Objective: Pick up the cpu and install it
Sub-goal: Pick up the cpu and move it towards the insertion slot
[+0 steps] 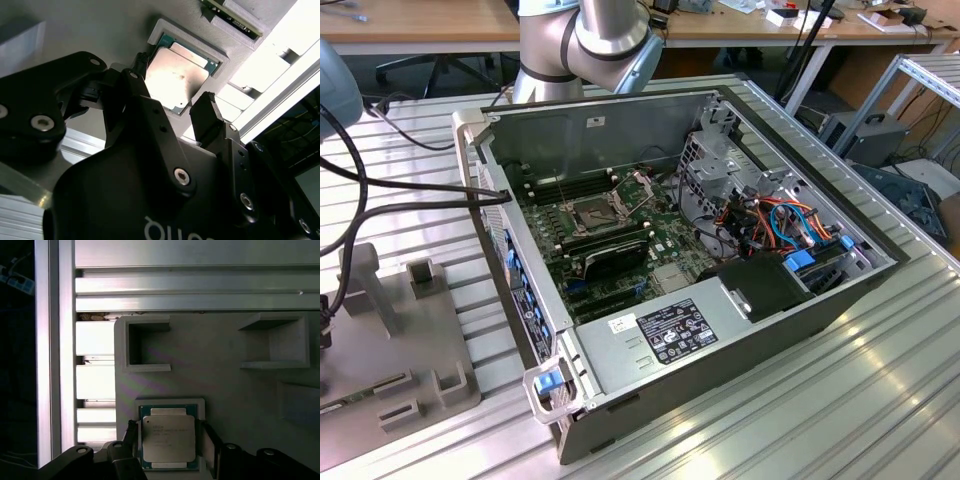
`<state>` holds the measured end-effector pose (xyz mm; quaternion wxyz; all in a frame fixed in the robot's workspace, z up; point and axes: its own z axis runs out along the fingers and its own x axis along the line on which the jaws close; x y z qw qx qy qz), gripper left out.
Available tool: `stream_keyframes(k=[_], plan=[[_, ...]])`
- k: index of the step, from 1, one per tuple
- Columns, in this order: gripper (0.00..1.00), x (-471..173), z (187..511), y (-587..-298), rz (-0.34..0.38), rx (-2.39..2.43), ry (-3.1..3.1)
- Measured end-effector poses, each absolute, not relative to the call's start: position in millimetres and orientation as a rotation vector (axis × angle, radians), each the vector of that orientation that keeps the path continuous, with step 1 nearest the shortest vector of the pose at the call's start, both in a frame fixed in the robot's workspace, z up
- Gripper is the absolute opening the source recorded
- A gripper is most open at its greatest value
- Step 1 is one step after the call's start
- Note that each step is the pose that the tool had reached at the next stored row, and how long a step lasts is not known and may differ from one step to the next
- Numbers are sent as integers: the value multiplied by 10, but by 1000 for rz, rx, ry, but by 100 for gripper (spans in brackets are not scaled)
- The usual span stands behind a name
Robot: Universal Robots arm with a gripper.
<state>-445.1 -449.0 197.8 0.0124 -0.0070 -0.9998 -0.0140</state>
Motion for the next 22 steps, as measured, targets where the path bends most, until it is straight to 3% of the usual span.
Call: stream_keyframes(k=[22], plan=[[62, -4451, 1937, -4490, -36, 17, -3116]])
